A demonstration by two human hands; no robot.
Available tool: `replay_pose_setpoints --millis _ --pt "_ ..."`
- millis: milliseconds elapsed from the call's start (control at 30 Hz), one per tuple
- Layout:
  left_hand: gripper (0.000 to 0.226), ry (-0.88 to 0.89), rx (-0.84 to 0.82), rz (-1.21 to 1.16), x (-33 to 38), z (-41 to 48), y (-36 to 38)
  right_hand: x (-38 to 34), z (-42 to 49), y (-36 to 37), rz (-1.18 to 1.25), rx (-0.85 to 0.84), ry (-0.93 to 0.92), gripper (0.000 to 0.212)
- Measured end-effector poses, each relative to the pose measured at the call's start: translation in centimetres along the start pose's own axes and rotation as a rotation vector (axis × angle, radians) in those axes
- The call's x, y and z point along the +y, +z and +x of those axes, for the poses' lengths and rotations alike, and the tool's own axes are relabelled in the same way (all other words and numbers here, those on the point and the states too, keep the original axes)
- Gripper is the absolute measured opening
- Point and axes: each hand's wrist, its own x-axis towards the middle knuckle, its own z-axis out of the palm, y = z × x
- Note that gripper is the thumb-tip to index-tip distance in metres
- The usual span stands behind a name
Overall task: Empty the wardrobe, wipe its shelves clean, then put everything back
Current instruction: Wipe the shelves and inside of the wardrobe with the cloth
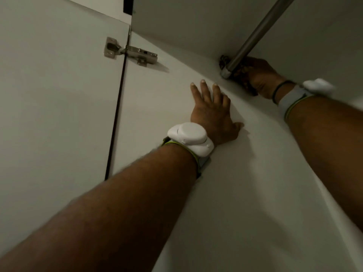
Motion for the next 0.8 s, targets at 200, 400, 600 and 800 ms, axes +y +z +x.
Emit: replay_pose_setpoints --millis 200,400,600,800 --pt "0.1 0.007 0.045 0.011 0.1 -0.2 0.4 7.2 -2.5 -1.2 -0.287 -0.027 -0.198 0.046" --pt "0.1 -0.008 0.054 0.01 0.1 -0.1 0.6 11.4 -0.7 -2.3 -0.514 0.011 0.028 0.057" --pt "0.103 0.007 -0.015 -0.038 0.3 -0.5 -0.3 3.7 -3.0 5.0 -0.328 0.124 0.119 0.057" --pt "0.079 0.253 -0.248 -0.1 -3.9 -0.7 -4.0 8.5 -4.9 -0.5 -0.439 -0.007 0.073 0.06"
